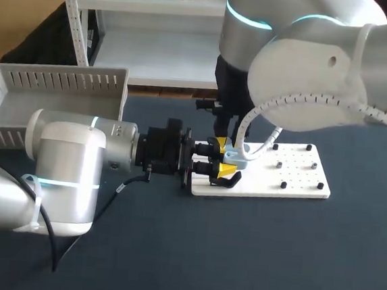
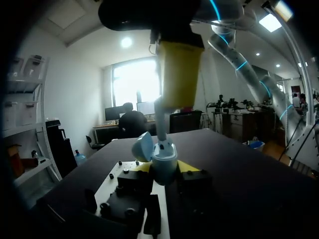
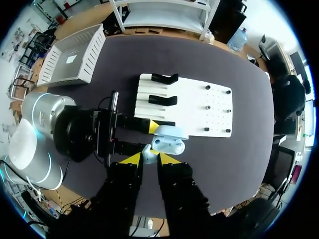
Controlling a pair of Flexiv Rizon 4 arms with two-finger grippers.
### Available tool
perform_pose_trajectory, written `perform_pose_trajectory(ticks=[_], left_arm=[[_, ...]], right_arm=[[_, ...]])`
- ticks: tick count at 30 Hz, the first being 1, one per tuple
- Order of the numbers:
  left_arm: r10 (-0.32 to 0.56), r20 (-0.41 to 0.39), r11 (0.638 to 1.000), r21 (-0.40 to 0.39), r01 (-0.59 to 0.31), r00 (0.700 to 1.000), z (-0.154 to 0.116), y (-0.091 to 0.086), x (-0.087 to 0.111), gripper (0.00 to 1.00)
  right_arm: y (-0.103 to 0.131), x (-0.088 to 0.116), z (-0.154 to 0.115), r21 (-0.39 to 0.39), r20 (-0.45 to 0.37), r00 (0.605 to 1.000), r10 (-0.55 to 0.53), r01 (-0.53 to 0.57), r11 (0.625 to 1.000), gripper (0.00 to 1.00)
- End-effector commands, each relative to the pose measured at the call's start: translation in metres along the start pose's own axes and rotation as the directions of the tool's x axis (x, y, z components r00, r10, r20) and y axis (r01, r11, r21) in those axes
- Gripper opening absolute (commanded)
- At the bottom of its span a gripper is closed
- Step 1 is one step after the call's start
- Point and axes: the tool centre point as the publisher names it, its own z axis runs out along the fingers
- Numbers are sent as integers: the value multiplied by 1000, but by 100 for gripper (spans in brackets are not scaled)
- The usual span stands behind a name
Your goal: Pick up each earbud case from the left stands, insert the matching earbuds, close the lid, and place the case in the box.
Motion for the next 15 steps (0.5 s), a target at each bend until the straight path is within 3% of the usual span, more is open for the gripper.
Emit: perform_pose_trajectory(ticks=[1, 15], left_arm=[[2, 4, 1000, -4, -2, 1000, 1, 0, 1, 0], [2, 4, 1000, -4, -2, 1000, 1, 0, 1, 0]], right_arm=[[1, 0, 2, -2, -5, 1000, -2, 2, 1000, 0], [-2, 2, 7, 3, -20, 1000, -4, 4, 1000, 0]])
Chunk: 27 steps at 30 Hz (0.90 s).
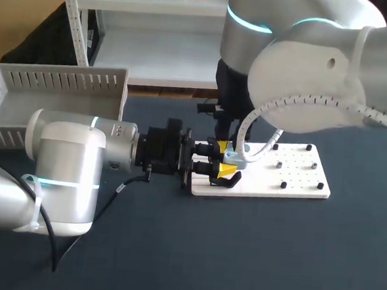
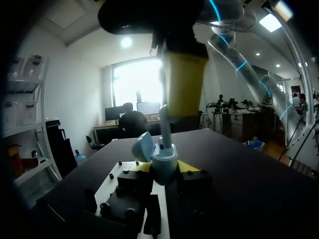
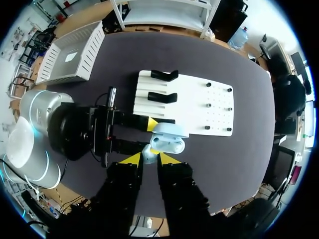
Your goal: Pick up each earbud case from the left stands, insert the matching earbuds, close the lid, and place the case in the box.
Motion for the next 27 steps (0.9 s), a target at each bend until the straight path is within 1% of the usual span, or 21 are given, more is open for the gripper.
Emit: perform_pose_trajectory(ticks=[1, 27], left_arm=[[2, 4, 1000, -4, -2, 1000, 1, 0, 1, 0], [2, 4, 1000, -4, -2, 1000, 1, 0, 1, 0]], right_arm=[[0, -2, 2, 3, -4, 1000, 2, -2, 1000, 0], [-5, -9, 10, 11, -13, 1000, 23, -23, 1000, 0]])
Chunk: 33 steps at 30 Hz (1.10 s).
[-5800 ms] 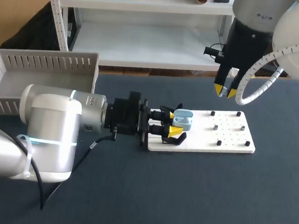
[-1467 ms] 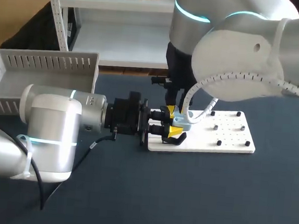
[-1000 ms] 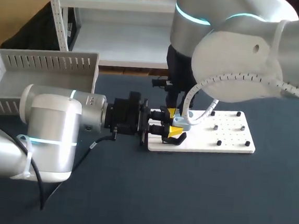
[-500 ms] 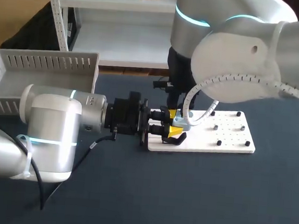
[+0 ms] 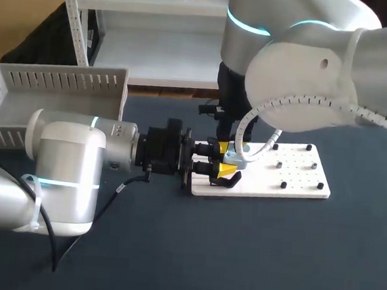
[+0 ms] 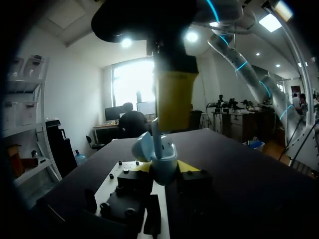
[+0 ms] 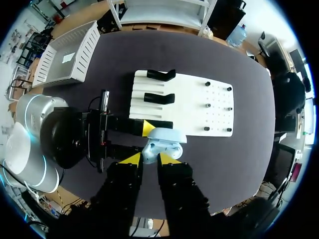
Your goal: Pick up each earbud case from the left stands, insert the matching earbuds, close the lid, and place the case in the box.
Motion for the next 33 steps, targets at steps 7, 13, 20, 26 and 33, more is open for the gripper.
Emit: perform_pose_trajectory(ticks=[7, 13, 20, 26, 33], left_arm=[[2, 4, 1000, -4, -2, 1000, 1, 0, 1, 0], [2, 4, 1000, -4, -2, 1000, 1, 0, 1, 0], [2, 4, 1000, -4, -2, 1000, 1, 0, 1, 0], [2, 4, 1000, -4, -2, 1000, 1, 0, 1, 0], [2, 4, 1000, -4, -2, 1000, 1, 0, 1, 0]], right_arm=[[-3, -4, 1, 5, -3, 1000, 11, -11, 1000, 0], [-3, -1, 1, 5, -5, 1000, 11, -11, 1000, 0], [-2, 3, -1, 3, -1, 1000, 6, -6, 1000, 0], [-4, 4, -1, 3, 0, 1000, 7, -7, 1000, 0], [-5, 4, 1, 0, -5, 1000, 7, -7, 1000, 0]])
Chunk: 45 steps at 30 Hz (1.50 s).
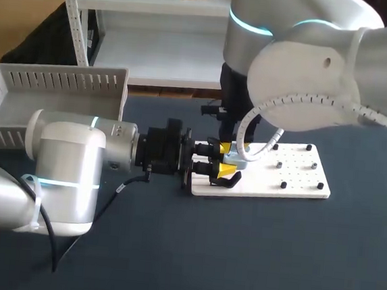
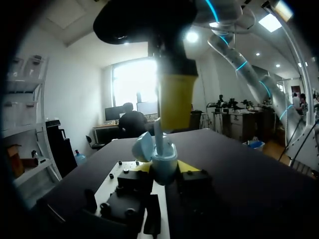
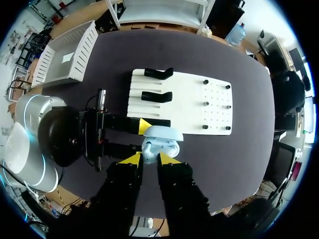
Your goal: Pick up each earbud case from the left stands, insert the matching earbuds, close the lid, and place the case in the box.
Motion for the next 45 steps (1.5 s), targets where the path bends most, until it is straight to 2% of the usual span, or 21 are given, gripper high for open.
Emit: perform_pose_trajectory(ticks=[1, 17, 32, 34, 37, 38, 42, 45], left_arm=[[2, 4, 1000, -4, -2, 1000, 1, 0, 1, 0], [2, 4, 1000, -4, -2, 1000, 1, 0, 1, 0], [2, 4, 1000, -4, -2, 1000, 1, 0, 1, 0], [2, 4, 1000, -4, -2, 1000, 1, 0, 1, 0], [2, 4, 1000, -4, -2, 1000, 1, 0, 1, 0], [2, 4, 1000, -4, -2, 1000, 1, 0, 1, 0], [2, 4, 1000, -4, -2, 1000, 1, 0, 1, 0], [2, 4, 1000, -4, -2, 1000, 1, 0, 1, 0]], right_arm=[[0, 1, 1, -3, 2, 1000, -1, 1, 1000, 0], [1, -2, 7, -5, -12, 1000, -10, 10, 1000, 0], [0, 2, 12, 10, -67, 996, -51, 52, 999, 1], [1, 1, 11, 11, -67, 996, -51, 52, 999, 34], [1, 1, 7, 12, -59, 997, -48, 49, 999, 48], [1, 1, 6, 11, -57, 997, -47, 48, 999, 63], [1, 2, 2, 10, -44, 998, -46, 47, 999, 70], [1, 4, -6, 1, -23, 999, -44, 44, 999, 71]])
